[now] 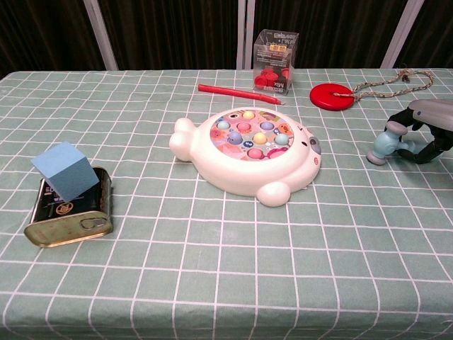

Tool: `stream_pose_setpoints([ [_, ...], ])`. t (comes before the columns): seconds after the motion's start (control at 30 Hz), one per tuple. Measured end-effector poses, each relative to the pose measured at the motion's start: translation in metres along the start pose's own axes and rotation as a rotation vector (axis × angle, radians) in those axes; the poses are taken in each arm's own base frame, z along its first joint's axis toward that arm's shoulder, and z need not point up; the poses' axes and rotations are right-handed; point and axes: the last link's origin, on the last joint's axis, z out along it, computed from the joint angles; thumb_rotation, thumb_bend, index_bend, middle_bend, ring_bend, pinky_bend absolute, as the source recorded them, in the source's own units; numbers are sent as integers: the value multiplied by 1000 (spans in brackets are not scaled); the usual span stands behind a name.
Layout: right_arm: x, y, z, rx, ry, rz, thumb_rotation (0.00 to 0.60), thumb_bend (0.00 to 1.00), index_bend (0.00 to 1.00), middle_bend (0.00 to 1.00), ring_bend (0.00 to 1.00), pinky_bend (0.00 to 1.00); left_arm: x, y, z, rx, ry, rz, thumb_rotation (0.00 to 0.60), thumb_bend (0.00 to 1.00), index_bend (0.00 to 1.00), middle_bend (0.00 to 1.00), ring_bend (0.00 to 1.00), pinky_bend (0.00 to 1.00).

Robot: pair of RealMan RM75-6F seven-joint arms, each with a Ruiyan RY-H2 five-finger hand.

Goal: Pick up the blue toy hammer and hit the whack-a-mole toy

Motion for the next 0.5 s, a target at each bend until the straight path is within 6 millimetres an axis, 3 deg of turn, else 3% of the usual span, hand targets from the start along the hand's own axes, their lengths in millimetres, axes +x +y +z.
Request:
stream_pose_setpoints([
  [0.5,-3,2,-2,-5,17,8,600,459,502,469,272,246,-2,-2,-1,4,-3,-3,600,58,114,78,0,0],
])
